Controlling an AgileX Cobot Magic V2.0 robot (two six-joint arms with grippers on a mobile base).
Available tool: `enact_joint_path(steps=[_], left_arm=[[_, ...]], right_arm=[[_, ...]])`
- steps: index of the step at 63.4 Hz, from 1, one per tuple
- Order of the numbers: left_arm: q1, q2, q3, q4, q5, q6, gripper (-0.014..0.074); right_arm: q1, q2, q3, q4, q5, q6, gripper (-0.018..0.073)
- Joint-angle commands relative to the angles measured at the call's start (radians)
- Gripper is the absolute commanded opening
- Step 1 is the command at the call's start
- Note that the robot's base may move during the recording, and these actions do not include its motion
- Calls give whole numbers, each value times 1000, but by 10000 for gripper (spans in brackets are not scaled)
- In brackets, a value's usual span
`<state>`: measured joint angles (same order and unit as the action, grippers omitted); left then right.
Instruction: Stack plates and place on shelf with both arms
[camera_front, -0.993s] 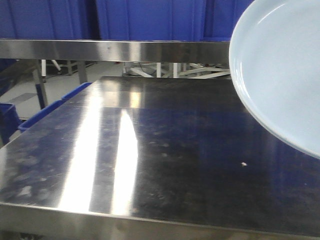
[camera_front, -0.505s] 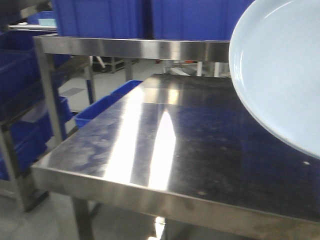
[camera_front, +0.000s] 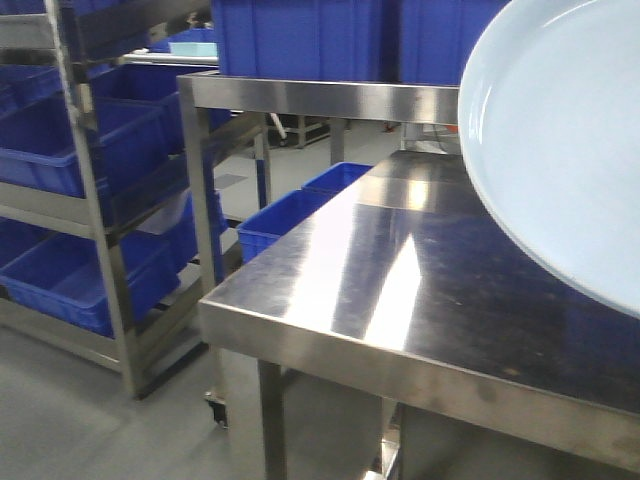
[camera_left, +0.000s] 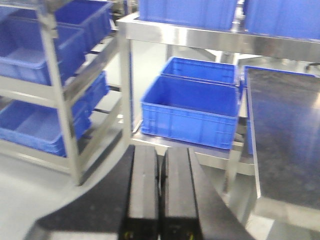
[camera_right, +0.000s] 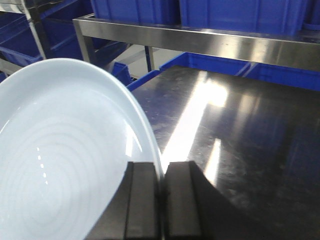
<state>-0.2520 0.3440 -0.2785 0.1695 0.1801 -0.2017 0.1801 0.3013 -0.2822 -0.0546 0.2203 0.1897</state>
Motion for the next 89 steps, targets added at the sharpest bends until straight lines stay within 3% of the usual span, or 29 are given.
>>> enact_joint_path(steps=[1, 89], left_arm=[[2, 7, -29, -2, -91, -9, 83], [2, 7, -29, -2, -91, -9, 83]], right_arm=[[-6, 0, -31, -8, -98, -5, 52], [-6, 0, -31, -8, -98, -5, 52]])
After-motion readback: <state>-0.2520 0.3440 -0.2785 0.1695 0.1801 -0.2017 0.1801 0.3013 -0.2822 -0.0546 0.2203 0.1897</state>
